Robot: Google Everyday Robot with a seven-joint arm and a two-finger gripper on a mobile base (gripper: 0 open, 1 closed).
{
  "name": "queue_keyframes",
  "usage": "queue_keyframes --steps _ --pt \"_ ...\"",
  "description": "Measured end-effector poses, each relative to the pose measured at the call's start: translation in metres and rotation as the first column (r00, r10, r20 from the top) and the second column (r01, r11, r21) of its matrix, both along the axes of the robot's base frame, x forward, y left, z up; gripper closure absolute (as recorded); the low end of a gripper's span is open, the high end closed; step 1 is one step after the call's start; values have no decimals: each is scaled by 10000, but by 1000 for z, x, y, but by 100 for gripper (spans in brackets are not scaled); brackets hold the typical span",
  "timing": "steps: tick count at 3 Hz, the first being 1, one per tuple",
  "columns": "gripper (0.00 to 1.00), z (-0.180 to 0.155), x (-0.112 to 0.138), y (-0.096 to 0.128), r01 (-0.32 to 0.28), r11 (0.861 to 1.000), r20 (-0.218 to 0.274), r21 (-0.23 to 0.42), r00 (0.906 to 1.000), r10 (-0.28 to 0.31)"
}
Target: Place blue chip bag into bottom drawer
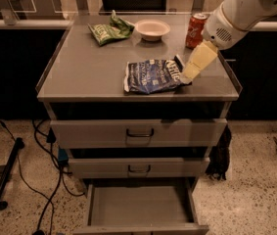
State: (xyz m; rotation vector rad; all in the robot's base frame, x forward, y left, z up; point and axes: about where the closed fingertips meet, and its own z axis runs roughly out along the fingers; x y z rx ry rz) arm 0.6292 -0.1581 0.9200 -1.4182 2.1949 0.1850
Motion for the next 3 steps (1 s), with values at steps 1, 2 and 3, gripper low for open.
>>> queue_keyframes --steps 1,2,3 --pt "0 -10 11 8 -17 9987 -80 512 10000 21" --pt "19 -20 20 15 -75 9967 -223 802 9997 93" --pt "47 -35 29 16 84 9958 -518 911 9987 -37"
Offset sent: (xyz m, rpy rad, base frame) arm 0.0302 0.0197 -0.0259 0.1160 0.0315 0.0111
